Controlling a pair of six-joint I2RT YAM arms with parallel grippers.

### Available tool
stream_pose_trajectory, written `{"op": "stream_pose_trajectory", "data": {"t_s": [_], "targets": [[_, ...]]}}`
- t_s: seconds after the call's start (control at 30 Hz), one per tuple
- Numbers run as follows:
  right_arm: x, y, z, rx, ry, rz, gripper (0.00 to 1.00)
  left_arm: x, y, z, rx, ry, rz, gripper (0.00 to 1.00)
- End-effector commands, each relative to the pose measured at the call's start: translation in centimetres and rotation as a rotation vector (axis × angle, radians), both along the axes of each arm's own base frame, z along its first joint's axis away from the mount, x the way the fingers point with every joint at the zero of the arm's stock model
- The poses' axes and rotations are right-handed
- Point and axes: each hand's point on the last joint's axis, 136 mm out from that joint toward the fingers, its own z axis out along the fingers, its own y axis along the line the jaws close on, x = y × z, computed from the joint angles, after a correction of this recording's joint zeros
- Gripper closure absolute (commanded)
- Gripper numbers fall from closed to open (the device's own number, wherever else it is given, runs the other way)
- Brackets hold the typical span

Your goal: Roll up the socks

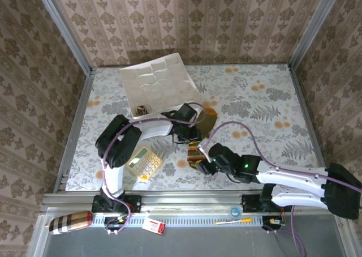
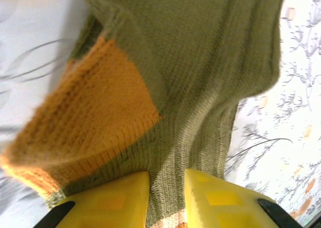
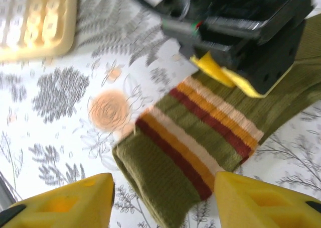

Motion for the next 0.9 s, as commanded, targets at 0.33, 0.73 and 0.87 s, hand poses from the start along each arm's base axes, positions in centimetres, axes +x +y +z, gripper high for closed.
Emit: {"op": "stream_pose_trajectory", "data": {"t_s": [0.33, 0.73, 0.87], "targets": [[-2.7, 4.4, -1.5, -0.255, -0.247, 0.473, 0.37, 0.6, 4.8, 1.3, 0.051, 0.018, 0.102, 0.69], [-0.8, 5.4, -4.0, -0.430, -0.323, 0.541, 0.42, -2.5, 6.1, 4.4, -0.019, 0.107, 0.118, 0.67], [0.2, 5.5, -5.0, -0.509, -0.326, 0.525, 0.53, -3.4, 6.3, 4.0, -0.037, 0.141, 0.130, 0.71]]}}
